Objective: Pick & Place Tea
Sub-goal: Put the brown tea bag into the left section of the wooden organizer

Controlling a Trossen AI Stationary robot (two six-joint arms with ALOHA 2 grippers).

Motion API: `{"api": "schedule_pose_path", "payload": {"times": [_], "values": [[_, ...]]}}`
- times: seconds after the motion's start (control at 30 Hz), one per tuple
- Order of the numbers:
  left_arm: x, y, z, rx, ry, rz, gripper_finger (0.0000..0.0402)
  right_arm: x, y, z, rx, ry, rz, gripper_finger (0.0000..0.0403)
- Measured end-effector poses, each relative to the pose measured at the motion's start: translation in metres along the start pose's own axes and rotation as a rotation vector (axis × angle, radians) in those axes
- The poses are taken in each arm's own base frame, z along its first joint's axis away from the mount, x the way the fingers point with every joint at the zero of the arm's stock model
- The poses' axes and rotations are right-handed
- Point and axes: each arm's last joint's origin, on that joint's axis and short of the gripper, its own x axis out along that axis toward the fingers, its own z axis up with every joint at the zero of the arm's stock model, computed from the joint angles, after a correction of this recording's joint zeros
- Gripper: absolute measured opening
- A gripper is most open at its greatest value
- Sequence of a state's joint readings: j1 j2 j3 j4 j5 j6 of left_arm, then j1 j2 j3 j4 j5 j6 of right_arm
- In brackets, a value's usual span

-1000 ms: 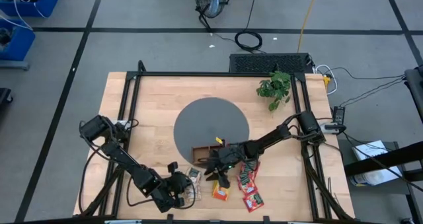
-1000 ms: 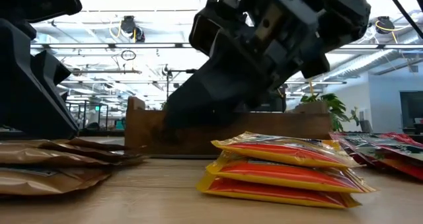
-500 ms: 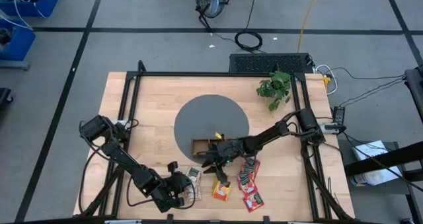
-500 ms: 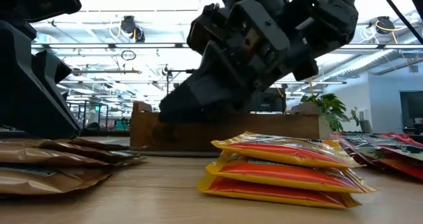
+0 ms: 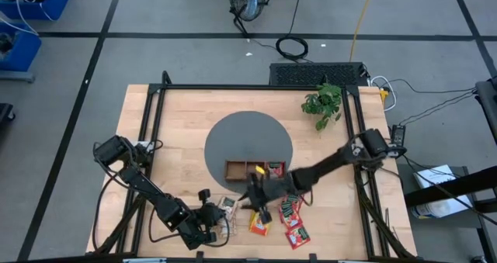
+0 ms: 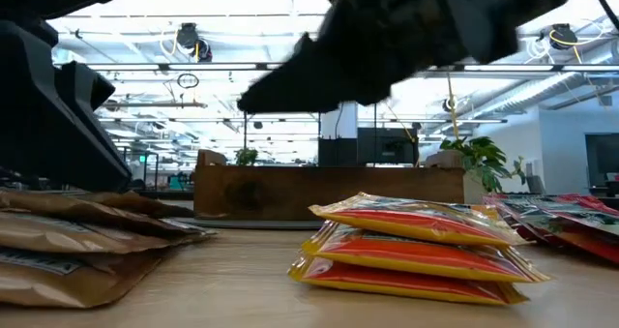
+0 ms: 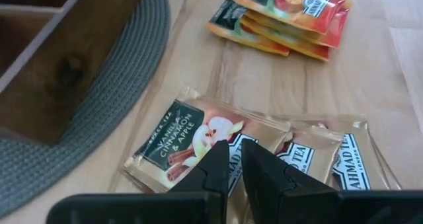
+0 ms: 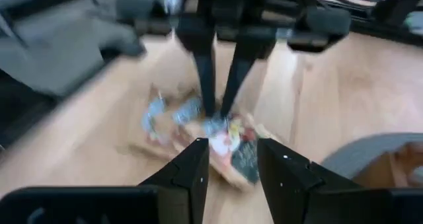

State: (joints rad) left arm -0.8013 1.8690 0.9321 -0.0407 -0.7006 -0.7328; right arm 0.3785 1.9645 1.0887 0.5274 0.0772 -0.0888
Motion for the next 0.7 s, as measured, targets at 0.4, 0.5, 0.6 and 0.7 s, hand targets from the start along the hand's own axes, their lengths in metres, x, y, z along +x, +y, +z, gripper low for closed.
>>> {"api": "schedule_pose_path", "payload": {"times": [0.4,0.5,0.6,0.7], "values": [[-0.008,-0.016,0.024,0.01,0.01,-0.065,0.0046,0.015,0.014,-0.022,0.083,0.025,-0.047,0.0116],[-0.012,-0.014,0.02,-0.036,0.082,-0.025,0.0046,0.021,0.01,-0.033,0.03,0.055,-0.045,0.0116],[-0.014,-0.011,0.013,-0.078,0.097,0.031,0.0046,0.026,0.009,-0.044,-0.029,0.073,-0.034,0.0116],[-0.014,-0.006,0.005,-0.114,0.095,0.058,0.0046,0.03,0.009,-0.049,-0.076,0.067,-0.069,0.0116]]}}
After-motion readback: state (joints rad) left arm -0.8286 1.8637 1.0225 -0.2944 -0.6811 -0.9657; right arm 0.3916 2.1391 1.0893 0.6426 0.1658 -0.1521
